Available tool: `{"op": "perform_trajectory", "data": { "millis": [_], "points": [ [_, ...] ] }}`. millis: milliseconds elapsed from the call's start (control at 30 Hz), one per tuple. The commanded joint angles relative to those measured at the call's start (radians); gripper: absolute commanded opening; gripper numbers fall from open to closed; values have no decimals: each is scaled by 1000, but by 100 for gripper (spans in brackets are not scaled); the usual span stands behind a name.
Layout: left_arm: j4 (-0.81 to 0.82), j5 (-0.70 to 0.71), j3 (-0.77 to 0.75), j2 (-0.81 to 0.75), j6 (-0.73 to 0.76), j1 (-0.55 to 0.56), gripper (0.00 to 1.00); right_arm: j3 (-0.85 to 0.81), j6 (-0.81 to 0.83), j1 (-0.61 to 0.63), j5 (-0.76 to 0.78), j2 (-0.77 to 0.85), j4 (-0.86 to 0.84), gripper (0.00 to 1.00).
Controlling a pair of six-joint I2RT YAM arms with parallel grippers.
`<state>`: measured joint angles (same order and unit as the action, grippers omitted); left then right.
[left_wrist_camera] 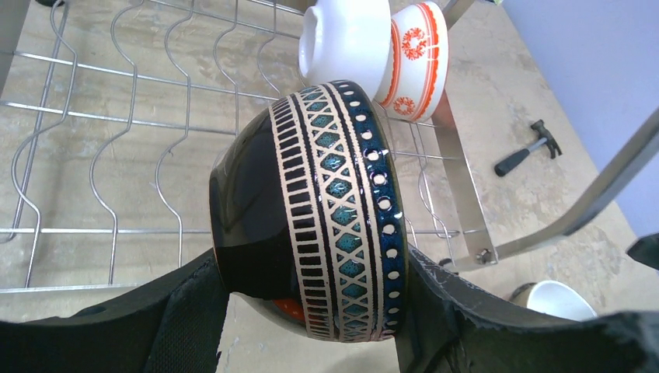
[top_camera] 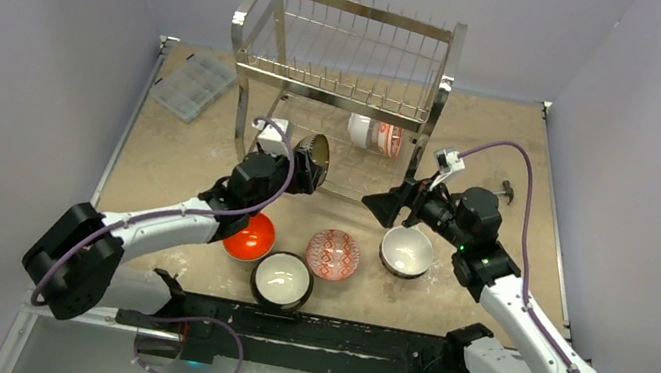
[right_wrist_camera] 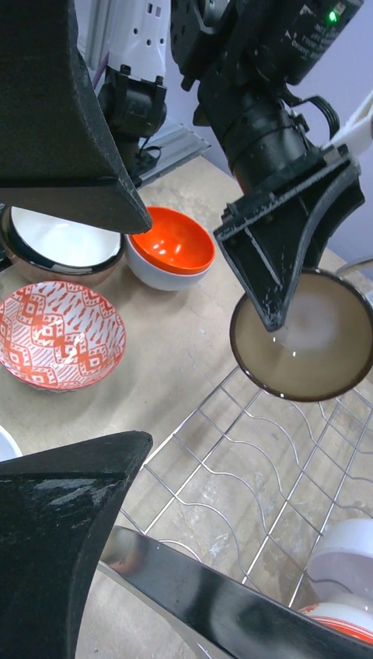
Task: Load the bowls into the dish rack
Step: Place the bowl in the dish rack.
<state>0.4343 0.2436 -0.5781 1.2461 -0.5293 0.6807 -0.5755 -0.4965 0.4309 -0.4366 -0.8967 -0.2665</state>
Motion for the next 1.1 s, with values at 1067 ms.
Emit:
{"op": "perform_trajectory", "data": {
  "millis": [1067],
  "points": [
    [492, 81, -403, 600, 341, -109, 0, -91, 71, 2, 72, 0, 84, 99]
  ]
}}
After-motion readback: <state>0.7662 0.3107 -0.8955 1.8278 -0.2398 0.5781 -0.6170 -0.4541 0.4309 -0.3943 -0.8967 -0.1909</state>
